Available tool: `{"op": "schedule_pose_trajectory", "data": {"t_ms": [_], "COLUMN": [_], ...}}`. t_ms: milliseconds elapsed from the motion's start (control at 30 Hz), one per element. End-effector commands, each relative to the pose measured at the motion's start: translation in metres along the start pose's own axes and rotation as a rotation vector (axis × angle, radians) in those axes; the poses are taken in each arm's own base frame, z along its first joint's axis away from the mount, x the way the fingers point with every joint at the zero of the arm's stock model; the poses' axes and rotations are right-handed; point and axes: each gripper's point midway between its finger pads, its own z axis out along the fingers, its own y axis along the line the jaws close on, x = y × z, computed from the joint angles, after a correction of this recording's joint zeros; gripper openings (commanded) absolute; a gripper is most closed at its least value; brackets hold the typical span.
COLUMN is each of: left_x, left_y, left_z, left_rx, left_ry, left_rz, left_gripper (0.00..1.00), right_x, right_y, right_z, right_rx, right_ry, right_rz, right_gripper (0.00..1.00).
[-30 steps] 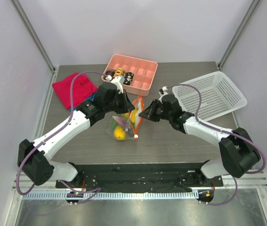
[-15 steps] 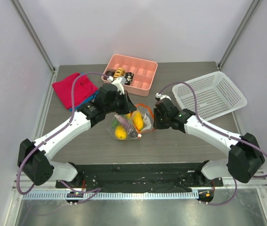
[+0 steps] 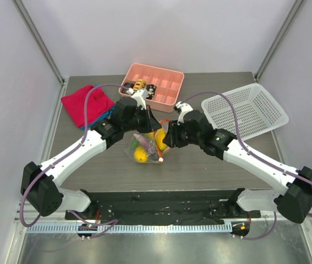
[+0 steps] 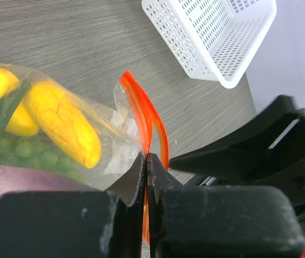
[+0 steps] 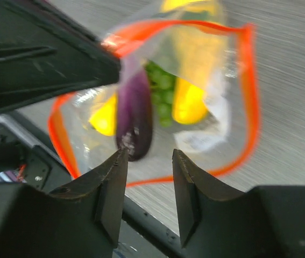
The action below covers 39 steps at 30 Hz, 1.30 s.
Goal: Open the zip-top bag and remove the fake food
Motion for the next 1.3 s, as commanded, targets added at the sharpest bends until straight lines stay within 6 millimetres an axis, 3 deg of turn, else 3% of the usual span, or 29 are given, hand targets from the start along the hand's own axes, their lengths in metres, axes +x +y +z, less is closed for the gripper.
{"op": "schedule_pose_trajectory", "data": {"t_ms": [0,167,333,767,1033,1100,1200,1233,1267], "left_x": [-0.019,-0.023,-0.019,0.000,0.005,0.006,0.009,0.010,0.013], "left_y": [-0.021,-0.021,-0.013,-0.020,-0.024,-0.022,-0.016,-0.013,-0.011], "left_z": [-0.008,-0.012,-0.007,0.013,0.016,0.015,0.013,0.013,0.012], "left_rx": [0.069,0.063,0.039,0.049,0.049,0.043,0.022,0.014,0.007], "left_ry": [-0.068,-0.086,-0.091,-0.054,-0.046,-0.045,-0.045,-0.042,-0.039], "left_rz": [0.014,0.015,-0.020,-0.026,-0.020,-0.017,-0.004,0.008,0.015], "left_gripper": [0.00,0.00,0.00,0.00,0.00,0.00,0.00,0.00,0.00], "right_x": [0.001,0.011,0.023,0.058,0.082,0.083,0.079,0.082,0.072], "right_y": [0.038,0.053,0.049,0.039,0.030,0.029,0.025,0.022,0.027], "right_z": [0.028,0.044,0.056,0.090,0.109,0.110,0.105,0.103,0.094], "right_rx": [-0.238,-0.372,-0.393,-0.429,-0.414,-0.405,-0.363,-0.339,-0.348], "right_ry": [-0.024,-0.047,-0.070,-0.061,-0.062,-0.070,-0.073,-0.043,-0.062], "right_rz": [-0.030,-0.063,-0.050,-0.021,0.047,0.056,0.066,0.069,0.063], "right_gripper": [0.43,0.46,0.58,0.72,0.74,0.68,0.37,0.19,0.11]}}
